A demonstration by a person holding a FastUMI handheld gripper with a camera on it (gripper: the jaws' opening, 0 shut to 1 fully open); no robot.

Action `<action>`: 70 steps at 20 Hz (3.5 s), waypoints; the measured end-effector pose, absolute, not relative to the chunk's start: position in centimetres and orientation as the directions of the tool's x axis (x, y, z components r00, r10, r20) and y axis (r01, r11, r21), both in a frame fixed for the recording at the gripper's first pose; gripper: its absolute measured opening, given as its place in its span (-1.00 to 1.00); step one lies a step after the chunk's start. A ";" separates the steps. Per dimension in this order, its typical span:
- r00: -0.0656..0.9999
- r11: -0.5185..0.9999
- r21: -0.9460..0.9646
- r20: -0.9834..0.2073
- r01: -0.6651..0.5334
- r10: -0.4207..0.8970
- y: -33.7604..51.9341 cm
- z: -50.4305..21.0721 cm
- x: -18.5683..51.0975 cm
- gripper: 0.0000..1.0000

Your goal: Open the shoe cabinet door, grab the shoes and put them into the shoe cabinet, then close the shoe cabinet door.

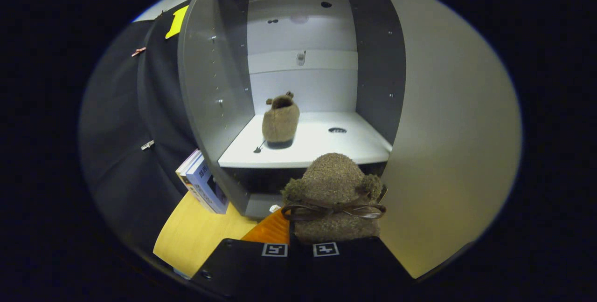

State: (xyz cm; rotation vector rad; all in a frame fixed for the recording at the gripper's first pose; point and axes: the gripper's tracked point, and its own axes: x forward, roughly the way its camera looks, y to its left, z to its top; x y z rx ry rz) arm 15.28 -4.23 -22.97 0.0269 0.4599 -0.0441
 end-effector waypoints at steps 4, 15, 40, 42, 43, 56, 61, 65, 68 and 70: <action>0.916 0.998 0.020 -0.400 0.054 -0.041 -4.8 -18.7 18.1 -0.90; 0.923 0.996 0.062 -0.383 0.068 -0.039 -6.7 -14.7 30.1 -0.90; 0.800 0.999 0.015 -0.599 0.052 -0.032 -8.9 -25.5 45.2 -0.45; 0.807 0.999 0.019 -0.590 0.045 -0.026 -8.3 -25.3 44.5 -0.21; 0.810 0.999 0.013 -0.586 0.042 -0.026 -8.1 -25.0 44.0 -0.03; 0.958 0.996 0.015 -0.277 0.088 -0.080 -6.4 -9.6 30.0 0.97; 0.991 0.999 0.024 -0.135 0.020 -0.017 -2.9 -5.1 21.1 0.97; 1.000 0.999 0.036 -0.020 -0.016 0.017 -2.7 -2.1 13.5 0.96; 1.000 0.999 0.035 0.026 0.001 -0.001 -4.3 -0.8 8.7 0.96; 1.000 0.999 0.032 0.028 0.008 -0.009 -5.6 -0.5 6.0 0.96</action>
